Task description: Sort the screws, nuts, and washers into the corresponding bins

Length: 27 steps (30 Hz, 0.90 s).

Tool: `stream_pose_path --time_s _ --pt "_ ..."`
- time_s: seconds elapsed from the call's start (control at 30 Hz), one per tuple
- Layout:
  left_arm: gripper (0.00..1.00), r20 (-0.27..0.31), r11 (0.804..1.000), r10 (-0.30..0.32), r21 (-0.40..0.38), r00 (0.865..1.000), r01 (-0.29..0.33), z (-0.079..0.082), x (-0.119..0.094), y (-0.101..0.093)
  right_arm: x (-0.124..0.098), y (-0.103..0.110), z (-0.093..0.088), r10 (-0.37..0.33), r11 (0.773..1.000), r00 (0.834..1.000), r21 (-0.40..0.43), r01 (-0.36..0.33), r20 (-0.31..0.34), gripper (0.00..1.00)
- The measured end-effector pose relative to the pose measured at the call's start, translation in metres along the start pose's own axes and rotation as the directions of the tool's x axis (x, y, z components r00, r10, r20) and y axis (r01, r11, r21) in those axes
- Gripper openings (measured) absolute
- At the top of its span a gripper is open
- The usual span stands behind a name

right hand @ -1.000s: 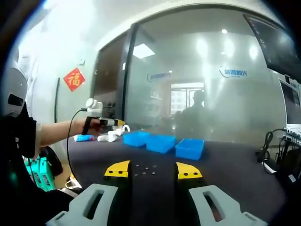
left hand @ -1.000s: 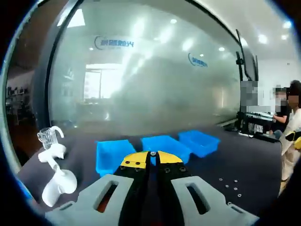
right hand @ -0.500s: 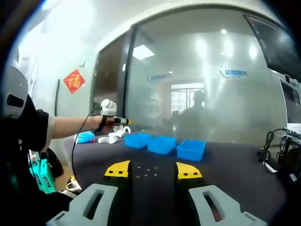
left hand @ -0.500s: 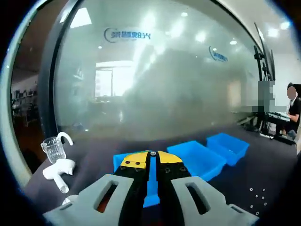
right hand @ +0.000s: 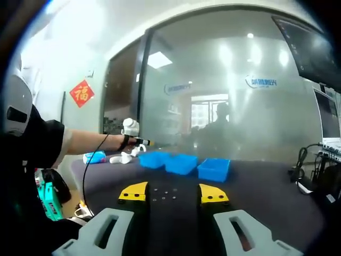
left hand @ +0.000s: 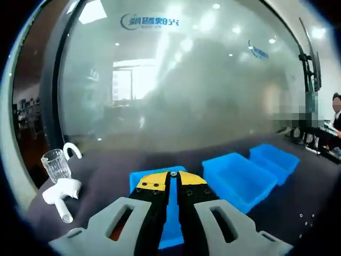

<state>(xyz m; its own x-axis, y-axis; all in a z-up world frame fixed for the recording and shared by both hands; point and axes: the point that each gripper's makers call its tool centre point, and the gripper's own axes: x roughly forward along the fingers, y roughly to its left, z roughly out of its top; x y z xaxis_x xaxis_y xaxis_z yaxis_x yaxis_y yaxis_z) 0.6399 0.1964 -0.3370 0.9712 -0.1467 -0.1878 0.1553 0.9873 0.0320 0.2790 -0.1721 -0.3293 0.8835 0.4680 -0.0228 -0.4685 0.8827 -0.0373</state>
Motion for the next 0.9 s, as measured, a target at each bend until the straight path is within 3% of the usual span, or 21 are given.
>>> stream_pose_path --time_s 0.3,0.37,0.43,0.5,0.7,0.9 --pt "0.05 -0.019 1.0 -0.003 0.008 1.0 0.003 -0.005 0.001 0.0 -0.002 -0.002 -0.002 -0.008 1.0 1.0 0.007 0.008 -0.001 0.31" --pt "0.08 -0.018 1.0 -0.009 0.008 1.0 0.009 -0.005 0.0 -0.002 -0.002 -0.002 -0.002 -0.008 1.0 1.0 0.006 0.008 0.0 0.31" --pt "0.2 -0.02 1.0 -0.028 0.009 0.999 0.028 -0.005 -0.001 -0.006 -0.002 -0.002 -0.001 -0.007 1.0 1.0 0.007 0.007 0.003 0.31" --pt "0.24 -0.021 0.999 -0.041 0.004 0.999 0.041 -0.005 -0.004 -0.008 -0.002 -0.002 0.0 -0.007 1.0 1.0 0.008 0.007 0.005 0.31" --pt "0.33 -0.008 0.997 -0.082 -0.007 0.997 0.082 -0.005 -0.025 -0.019 -0.002 0.0 0.0 -0.001 1.0 1.0 0.005 0.001 0.007 0.31" --pt "0.34 0.017 0.989 -0.143 -0.019 0.99 0.144 -0.008 -0.063 -0.033 0.0 0.004 0.003 0.009 1.0 1.0 0.001 -0.009 0.014 0.31"
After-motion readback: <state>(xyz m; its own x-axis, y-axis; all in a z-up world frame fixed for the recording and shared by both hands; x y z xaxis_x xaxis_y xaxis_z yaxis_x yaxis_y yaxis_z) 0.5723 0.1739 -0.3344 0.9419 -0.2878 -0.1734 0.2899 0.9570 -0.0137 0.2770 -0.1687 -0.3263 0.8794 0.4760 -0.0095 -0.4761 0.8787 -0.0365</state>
